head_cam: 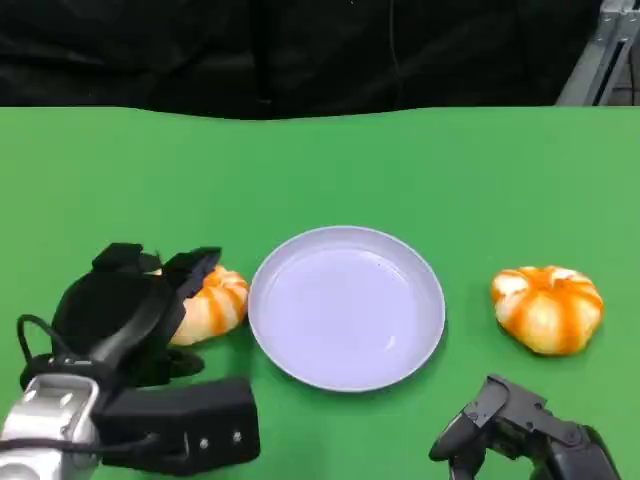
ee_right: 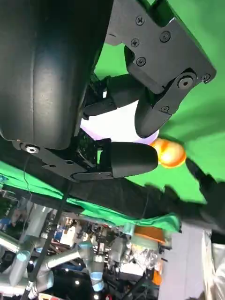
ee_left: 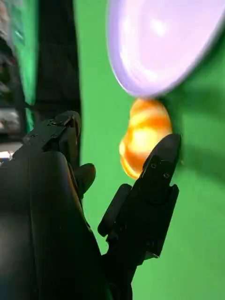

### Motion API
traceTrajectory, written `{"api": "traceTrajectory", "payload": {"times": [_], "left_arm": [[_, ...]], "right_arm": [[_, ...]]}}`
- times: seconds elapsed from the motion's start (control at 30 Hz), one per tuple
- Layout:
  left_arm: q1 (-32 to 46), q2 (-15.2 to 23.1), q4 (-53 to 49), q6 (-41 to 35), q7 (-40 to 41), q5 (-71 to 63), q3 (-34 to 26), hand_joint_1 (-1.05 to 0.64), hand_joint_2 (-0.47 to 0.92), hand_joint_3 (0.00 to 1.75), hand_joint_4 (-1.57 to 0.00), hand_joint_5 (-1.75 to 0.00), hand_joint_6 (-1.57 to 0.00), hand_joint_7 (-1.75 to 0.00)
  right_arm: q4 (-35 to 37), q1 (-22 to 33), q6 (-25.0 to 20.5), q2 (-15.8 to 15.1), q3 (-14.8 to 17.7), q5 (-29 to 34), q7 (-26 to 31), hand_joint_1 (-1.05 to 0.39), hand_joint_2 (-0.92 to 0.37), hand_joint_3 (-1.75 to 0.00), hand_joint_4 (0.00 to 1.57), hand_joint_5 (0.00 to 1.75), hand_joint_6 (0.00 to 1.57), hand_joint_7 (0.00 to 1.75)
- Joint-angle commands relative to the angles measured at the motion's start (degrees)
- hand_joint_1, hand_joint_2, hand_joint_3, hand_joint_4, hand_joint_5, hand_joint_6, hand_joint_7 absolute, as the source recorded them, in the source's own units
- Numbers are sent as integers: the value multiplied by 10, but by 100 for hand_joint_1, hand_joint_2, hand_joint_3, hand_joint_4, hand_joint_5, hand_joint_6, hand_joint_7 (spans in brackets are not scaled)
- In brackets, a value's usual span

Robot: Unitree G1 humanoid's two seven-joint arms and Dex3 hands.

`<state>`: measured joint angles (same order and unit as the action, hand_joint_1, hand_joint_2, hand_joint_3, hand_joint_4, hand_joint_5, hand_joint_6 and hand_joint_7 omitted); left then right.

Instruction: Grasp the bread from the table and place it into the plate.

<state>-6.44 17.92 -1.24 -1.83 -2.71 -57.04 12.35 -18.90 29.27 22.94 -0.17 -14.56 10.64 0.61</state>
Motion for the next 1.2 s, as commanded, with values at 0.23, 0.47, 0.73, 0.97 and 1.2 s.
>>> {"api": "traceTrajectory", "payload": {"times": [0.23, 0.47, 0.73, 0.97, 1.2], "left_arm": [[-111, 4, -139, -75, -16, -29, 77, -54, 92, 3, -15, -71, -36, -3], [-157, -2, -257, -79, 13, -14, 118, -53, 92, 1, -27, -51, -38, -1], [-197, -8, -337, -76, 9, 23, 149, -48, 92, 1, -43, -24, -41, 0], [-198, 13, -398, 45, 151, 58, 154, -26, 91, 3, -80, -172, -73, -139], [-163, 61, -271, 7, 181, 43, 124, -24, 92, 3, -87, -175, -73, -129]], "right_arm": [[-4, 10, 8, 0, -6, 15, 15, -17, -36, -137, 72, 169, 64, 147], [-7, 12, 3, 0, -10, 12, 13, -17, -38, -135, 70, 169, 64, 147], [-4, 11, 10, -1, -8, 25, 20, -18, -39, -133, 70, 169, 64, 147], [-11, 16, 7, -3, -10, 24, 20, -17, -38, -134, 69, 168, 66, 145], [-11, 14, 4, -2, -11, 28, 21, -18, -39, -134, 69, 169, 67, 145]]}}
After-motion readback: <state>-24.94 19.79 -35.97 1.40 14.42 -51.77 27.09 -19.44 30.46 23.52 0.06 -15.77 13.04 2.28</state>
